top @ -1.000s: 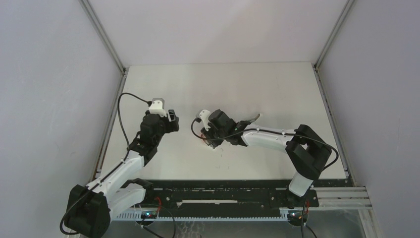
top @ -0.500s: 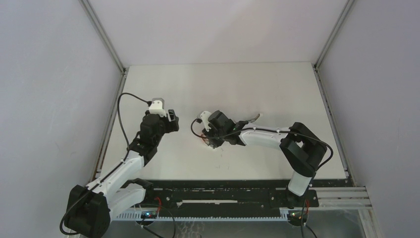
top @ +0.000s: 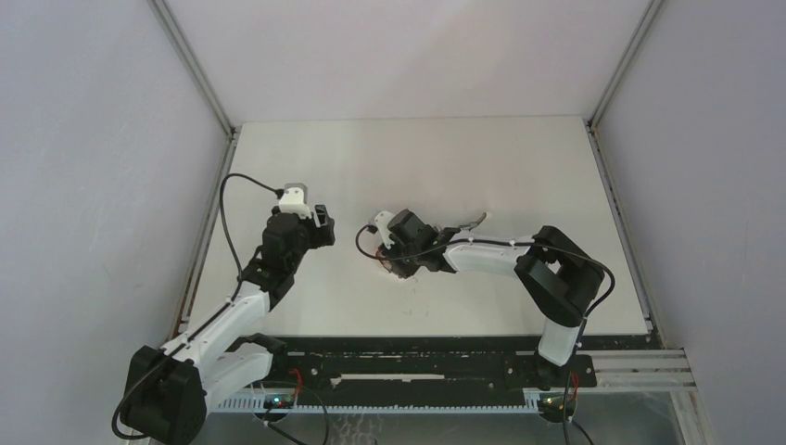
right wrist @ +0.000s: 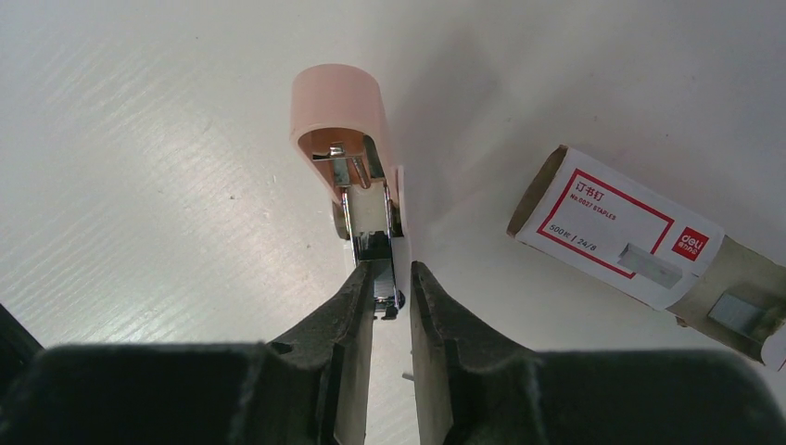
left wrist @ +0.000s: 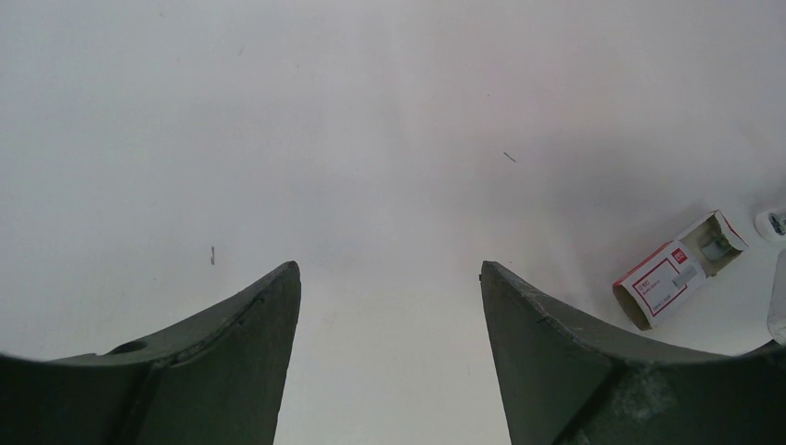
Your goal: Load the staples into the stapler
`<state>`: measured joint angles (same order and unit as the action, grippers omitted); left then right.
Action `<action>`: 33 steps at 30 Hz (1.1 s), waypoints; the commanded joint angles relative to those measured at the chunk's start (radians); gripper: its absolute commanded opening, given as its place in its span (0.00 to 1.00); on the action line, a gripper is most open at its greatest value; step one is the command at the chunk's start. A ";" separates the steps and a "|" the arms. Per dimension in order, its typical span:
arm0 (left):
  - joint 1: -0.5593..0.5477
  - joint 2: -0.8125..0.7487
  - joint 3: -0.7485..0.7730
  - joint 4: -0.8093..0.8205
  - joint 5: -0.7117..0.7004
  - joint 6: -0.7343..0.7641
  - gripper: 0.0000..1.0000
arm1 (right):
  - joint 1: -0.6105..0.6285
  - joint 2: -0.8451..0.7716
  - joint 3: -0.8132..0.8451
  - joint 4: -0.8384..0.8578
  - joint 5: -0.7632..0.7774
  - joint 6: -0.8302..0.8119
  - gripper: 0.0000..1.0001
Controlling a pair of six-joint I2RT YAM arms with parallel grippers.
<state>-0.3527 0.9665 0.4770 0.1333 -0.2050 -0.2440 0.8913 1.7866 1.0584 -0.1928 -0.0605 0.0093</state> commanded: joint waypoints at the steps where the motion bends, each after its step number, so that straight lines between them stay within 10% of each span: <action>1: 0.007 -0.025 -0.015 0.041 -0.007 0.008 0.75 | -0.003 0.000 0.018 0.012 0.011 0.018 0.19; 13: -0.078 -0.010 0.044 0.065 0.135 0.054 0.75 | -0.084 -0.271 -0.036 -0.013 -0.059 0.080 0.27; 33: -0.416 0.693 0.549 0.028 0.355 0.227 0.70 | -0.616 -0.617 -0.404 0.177 -0.149 0.390 0.43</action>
<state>-0.7521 1.5890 0.9169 0.1688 0.0998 -0.0677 0.3096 1.1919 0.6704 -0.0994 -0.1856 0.3225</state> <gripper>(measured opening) 0.728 0.436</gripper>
